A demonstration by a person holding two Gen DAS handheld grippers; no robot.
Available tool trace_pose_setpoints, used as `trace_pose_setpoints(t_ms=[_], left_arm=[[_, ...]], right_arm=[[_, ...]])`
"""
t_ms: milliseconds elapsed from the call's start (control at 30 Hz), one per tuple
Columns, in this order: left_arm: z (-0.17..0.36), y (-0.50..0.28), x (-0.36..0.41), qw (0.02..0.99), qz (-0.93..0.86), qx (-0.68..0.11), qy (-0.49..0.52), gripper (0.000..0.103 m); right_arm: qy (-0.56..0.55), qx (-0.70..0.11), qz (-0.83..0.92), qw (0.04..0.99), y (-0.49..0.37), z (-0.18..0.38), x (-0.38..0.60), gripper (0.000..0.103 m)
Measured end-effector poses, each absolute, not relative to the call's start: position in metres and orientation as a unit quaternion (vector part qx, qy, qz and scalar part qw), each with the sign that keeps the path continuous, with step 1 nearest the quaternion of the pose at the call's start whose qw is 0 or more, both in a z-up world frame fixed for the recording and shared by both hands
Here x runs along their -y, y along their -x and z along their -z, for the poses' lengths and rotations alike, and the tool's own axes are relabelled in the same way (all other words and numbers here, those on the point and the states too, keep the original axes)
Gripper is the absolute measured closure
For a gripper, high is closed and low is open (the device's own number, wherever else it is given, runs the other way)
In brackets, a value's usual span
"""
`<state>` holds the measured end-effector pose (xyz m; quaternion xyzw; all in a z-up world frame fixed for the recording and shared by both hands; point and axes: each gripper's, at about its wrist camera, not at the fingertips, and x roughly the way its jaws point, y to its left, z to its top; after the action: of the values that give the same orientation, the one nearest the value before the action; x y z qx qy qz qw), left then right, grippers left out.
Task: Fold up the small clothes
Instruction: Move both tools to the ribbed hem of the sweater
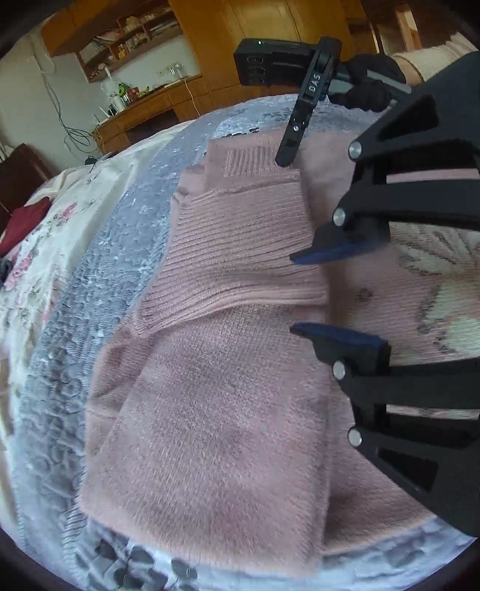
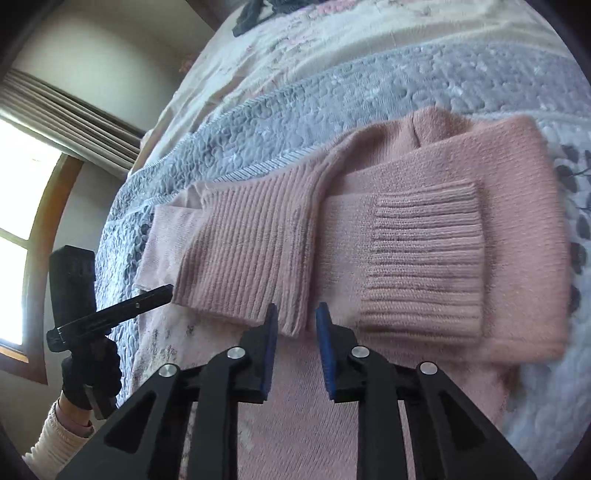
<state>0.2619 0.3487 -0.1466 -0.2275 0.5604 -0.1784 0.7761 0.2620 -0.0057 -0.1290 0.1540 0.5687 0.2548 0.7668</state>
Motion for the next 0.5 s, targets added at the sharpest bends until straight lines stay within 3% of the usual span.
trace_pose_setpoints(t_ms=[67,133,500], left_arm=[[0.125,-0.233,-0.352,0.797,0.168,-0.544,0.203,0.058],[0.107,-0.197,-0.358,0.814,0.146,-0.533,0.178,0.041],[0.075,-0.004,-0.402,0.835,0.033,-0.537,0.115,0.035]], right_arm=[[-0.152,-0.551,-0.252,0.781,-0.235,0.108,0.015,0.071],[-0.149,-0.535,-0.246,0.794,-0.199,0.091,0.026,0.064],[-0.147,-0.529,-0.179,0.816,-0.001,0.071,0.087,0.056]])
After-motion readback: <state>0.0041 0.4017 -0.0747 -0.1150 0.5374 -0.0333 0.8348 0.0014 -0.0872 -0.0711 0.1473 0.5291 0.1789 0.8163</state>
